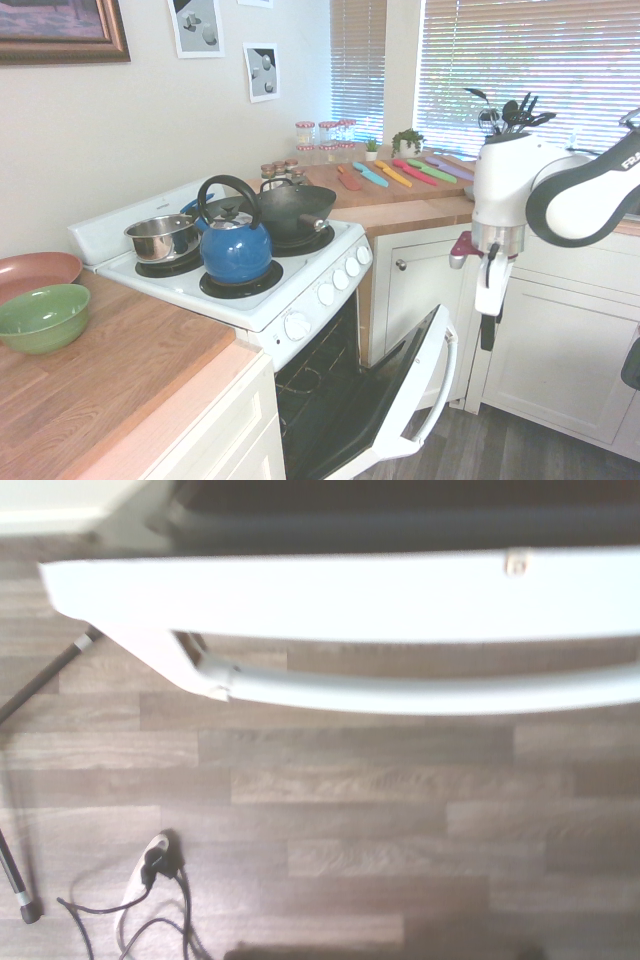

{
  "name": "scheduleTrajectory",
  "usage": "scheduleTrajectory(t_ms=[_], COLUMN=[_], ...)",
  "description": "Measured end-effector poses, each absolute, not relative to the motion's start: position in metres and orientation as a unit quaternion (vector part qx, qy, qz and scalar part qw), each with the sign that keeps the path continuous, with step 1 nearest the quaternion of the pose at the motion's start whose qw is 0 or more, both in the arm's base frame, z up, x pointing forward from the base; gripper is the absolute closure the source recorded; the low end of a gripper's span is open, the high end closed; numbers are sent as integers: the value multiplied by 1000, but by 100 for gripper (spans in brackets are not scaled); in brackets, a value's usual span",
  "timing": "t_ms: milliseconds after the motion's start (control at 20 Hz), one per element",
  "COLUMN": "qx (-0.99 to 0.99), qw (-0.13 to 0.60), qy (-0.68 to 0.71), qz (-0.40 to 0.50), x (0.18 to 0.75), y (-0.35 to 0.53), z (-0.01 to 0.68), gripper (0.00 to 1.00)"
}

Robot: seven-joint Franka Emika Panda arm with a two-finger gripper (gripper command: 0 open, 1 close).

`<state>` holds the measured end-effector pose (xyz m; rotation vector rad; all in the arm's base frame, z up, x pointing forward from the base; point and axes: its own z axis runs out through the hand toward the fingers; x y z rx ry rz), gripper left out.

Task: Close the oven

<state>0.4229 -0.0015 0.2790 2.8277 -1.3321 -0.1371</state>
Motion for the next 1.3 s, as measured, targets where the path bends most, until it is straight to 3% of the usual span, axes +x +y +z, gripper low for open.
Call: scheduleTrajectory(t_ms=[350,750,1300], qx=[890,901,923], qw=[-5,-9,0], qy=[-448,-429,-384], qz=[-80,-67,-8], x=[419,431,471], y=[-20,-23,-23], z=[165,88,64], gripper=[0,0,0])
